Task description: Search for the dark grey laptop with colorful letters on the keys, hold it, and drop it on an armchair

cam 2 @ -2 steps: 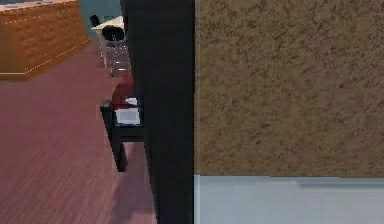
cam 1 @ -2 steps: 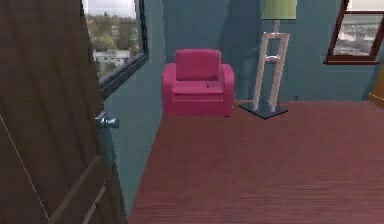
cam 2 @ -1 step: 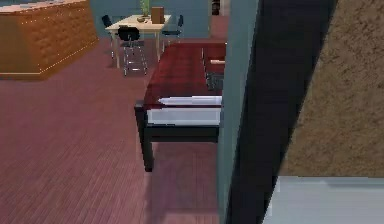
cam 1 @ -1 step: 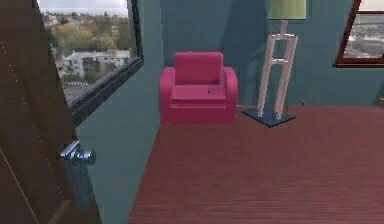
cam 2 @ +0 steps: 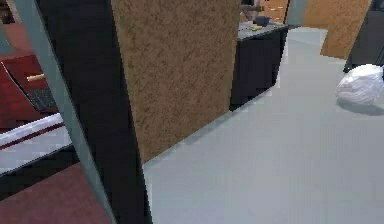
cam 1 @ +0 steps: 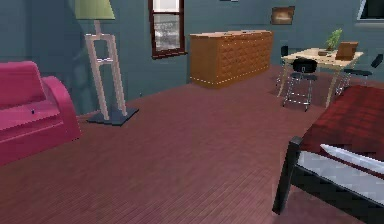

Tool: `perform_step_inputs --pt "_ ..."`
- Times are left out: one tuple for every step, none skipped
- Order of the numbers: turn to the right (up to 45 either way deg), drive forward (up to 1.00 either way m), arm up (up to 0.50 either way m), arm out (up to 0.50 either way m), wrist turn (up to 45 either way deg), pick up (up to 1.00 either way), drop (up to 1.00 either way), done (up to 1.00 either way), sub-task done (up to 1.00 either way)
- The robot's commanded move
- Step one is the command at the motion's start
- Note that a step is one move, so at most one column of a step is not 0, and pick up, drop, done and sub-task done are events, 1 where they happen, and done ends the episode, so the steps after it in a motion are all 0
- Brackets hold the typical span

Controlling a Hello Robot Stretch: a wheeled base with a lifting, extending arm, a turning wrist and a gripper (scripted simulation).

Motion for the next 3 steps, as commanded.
perform_step_inputs --pt "12.0 0.0 0.0 0.0 0.0 0.0 0.0 0.0 0.0" --pt "0.0 0.35 0.0 0.0 0.0 0.0 0.0 0.0 0.0" --pt "24.0 0.0 0.0 0.0 0.0 0.0 0.0 0.0 0.0"
